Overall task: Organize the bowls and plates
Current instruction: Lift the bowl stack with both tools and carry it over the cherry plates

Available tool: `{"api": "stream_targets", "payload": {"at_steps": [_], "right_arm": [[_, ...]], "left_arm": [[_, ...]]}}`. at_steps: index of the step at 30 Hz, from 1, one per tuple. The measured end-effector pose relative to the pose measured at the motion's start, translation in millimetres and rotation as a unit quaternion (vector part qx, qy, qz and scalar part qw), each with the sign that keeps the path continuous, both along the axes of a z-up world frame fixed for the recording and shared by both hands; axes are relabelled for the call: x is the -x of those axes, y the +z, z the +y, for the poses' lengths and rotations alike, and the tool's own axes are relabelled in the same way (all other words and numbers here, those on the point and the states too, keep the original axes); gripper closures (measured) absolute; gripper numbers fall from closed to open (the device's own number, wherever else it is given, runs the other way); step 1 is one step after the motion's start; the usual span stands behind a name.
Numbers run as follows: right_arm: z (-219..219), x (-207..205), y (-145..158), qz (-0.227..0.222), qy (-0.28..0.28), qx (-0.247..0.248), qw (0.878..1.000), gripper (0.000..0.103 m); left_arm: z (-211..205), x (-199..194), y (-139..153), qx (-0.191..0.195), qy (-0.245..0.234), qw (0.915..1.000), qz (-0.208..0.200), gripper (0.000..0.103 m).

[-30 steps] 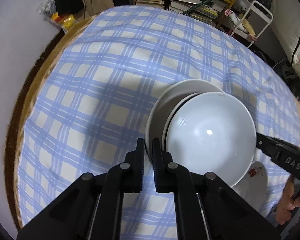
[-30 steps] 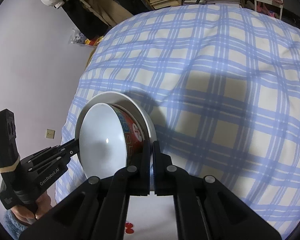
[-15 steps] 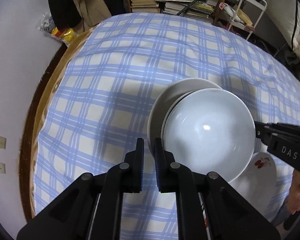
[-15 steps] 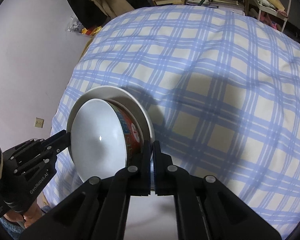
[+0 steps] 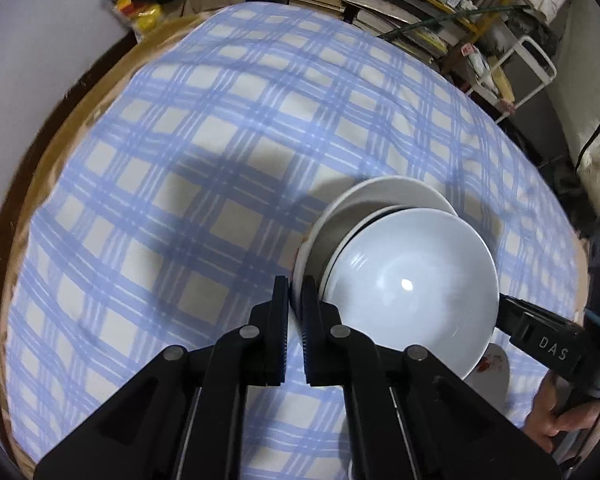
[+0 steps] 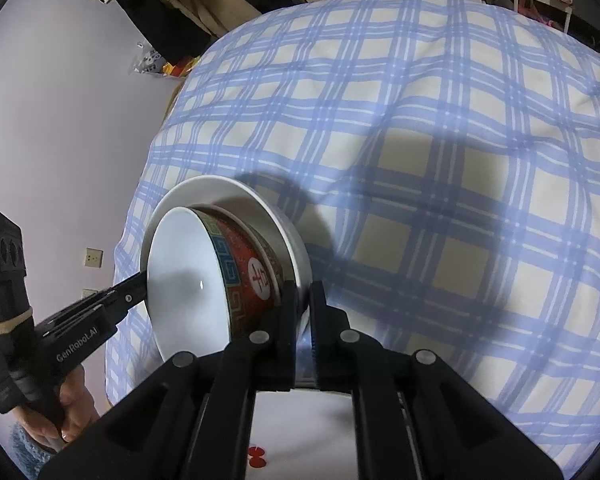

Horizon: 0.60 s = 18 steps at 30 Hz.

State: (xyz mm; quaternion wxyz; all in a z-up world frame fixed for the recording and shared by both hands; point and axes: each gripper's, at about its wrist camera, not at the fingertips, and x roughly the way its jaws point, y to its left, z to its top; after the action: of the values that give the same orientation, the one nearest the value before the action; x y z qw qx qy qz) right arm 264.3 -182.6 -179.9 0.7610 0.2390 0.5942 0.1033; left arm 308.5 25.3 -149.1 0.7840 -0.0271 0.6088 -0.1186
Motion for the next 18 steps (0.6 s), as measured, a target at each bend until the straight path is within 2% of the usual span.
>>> {"api": "stream_targets", "payload": {"at_steps": [7,10,13,18], "right_arm": [[1,-2,-4,0.004,-0.02,-0.011,1.0,0.093],[8,-2,-4,0.001,-0.02,0.008,1.0,0.092],[12,-4,-2,-0.001,-0.015,0.016,1.0,0.092],[10,-5,-3,-0.001,-0.028,0.005,1.0,0.092]], "left_arm": [[-4,-2,-3,-0.008,0.005,1.0,0.002,0.099],[-1,-3,-6,-0.009,0.004,0.9999,0.006,0.099],[6,-3,-7,0.013,0.016,0.9998,0.007,0.099],[2,-2,-6,0.001,0.012,0.9999,0.002,0.099]]}}
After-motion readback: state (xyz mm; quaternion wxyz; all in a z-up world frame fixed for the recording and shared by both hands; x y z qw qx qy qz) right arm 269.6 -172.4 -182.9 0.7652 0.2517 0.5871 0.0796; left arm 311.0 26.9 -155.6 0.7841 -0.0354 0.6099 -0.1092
